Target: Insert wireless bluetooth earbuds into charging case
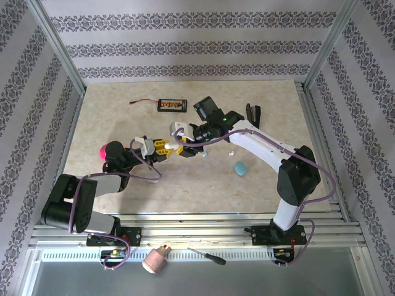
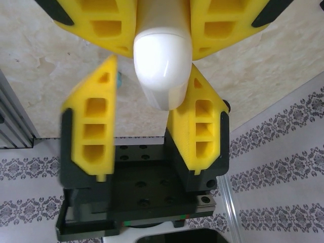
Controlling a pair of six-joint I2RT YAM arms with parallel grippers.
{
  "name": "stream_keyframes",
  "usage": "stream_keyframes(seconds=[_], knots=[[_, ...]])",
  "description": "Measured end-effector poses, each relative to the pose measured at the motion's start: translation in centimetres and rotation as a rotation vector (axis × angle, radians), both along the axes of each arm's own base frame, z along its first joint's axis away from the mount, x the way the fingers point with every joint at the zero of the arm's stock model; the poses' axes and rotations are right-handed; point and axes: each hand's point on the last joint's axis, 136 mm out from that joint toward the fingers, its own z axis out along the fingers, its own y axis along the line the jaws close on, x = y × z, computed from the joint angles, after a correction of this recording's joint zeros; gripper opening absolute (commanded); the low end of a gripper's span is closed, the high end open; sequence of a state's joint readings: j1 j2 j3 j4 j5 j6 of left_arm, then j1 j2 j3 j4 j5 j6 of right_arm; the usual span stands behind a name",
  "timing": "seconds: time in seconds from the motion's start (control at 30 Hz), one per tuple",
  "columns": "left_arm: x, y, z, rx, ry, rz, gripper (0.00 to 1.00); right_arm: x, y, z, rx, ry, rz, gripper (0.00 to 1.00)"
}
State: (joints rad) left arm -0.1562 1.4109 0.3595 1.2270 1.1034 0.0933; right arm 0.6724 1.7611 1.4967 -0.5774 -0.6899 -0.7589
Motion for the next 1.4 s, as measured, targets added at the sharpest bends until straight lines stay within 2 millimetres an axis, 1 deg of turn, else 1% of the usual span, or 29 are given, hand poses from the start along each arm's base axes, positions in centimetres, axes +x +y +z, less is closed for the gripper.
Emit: stream_keyframes(seconds=[0.23, 0.27, 0.3, 0.37, 0.4, 0.43, 0.47, 0.57, 0.67, 0.73, 0.8, 0.87, 0.93, 0.97, 1.07, 1.17, 1.33, 1.4], knots=[[0.0, 0.0, 0.0, 0.000, 0.000, -0.003, 0.00, 0.3, 0.1, 0.1, 0.002, 0.007, -0.024, 0.24], [0.0, 0.0, 0.0, 0.000, 0.000, -0.002, 0.04, 0.4, 0.1, 0.1, 0.003, 0.007, -0.026, 0.24], [0.0, 0.0, 0.0, 0.000, 0.001, 0.002, 0.13, 0.5, 0.1, 0.1, 0.004, 0.011, -0.033, 0.24], [0.2, 0.1, 0.0, -0.001, 0.000, 0.013, 0.35, 0.6, 0.1, 0.2, 0.008, 0.020, -0.046, 0.24], [0.3, 0.1, 0.0, -0.001, -0.004, 0.021, 0.53, 0.7, 0.2, 0.2, 0.013, 0.028, -0.056, 0.24], [0.5, 0.2, 0.0, -0.002, -0.002, 0.033, 0.62, 1.0, 0.1, 0.2, 0.019, 0.040, -0.075, 0.24], [0.6, 0.3, 0.0, -0.004, 0.000, 0.044, 0.66, 1.2, 0.2, 0.1, 0.025, 0.048, -0.088, 0.24], [1.0, 0.7, 0.2, -0.010, -0.001, 0.084, 0.73, 2.3, -0.2, -0.8, 0.038, 0.097, -0.172, 0.24], [1.2, 1.1, 0.9, -0.014, -0.027, 0.132, 0.82, 4.3, -1.4, -2.0, 0.073, 0.161, -0.303, 0.22], [1.4, 1.5, 1.4, -0.012, -0.051, 0.171, 0.86, 6.1, -3.0, -2.9, 0.103, 0.228, -0.429, 0.22], [1.6, 1.9, 1.6, -0.003, -0.065, 0.209, 0.88, 7.8, -4.4, -3.3, 0.137, 0.278, -0.534, 0.22], [1.9, 2.3, 1.5, 0.019, -0.069, 0.251, 0.91, 9.5, -5.7, -3.2, 0.177, 0.330, -0.636, 0.20], [2.3, 2.7, 0.8, 0.055, -0.046, 0.295, 0.93, 11.2, -6.8, -2.7, 0.222, 0.384, -0.740, 0.18], [2.5, 2.8, 0.3, 0.077, -0.029, 0.311, 0.93, 11.7, -7.1, -2.5, 0.239, 0.403, -0.772, 0.19], [3.0, 2.7, -0.6, 0.149, 0.014, 0.351, 0.94, 13.3, -7.8, -2.8, 0.268, 0.495, -0.875, 0.19], [3.7, 3.0, -1.2, 0.197, 0.053, 0.396, 0.94, 15.0, -8.0, -4.6, 0.263, 0.593, -0.962, 0.19], [4.1, 3.8, -3.1, 0.250, 0.135, 0.454, 0.94, 17.2, -7.9, -9.5, 0.201, 0.743, -1.080, 0.18], [4.1, 4.1, -3.7, 0.264, 0.158, 0.469, 0.95, 18.1, -7.9, -11.1, 0.179, 0.780, -1.117, 0.18]])
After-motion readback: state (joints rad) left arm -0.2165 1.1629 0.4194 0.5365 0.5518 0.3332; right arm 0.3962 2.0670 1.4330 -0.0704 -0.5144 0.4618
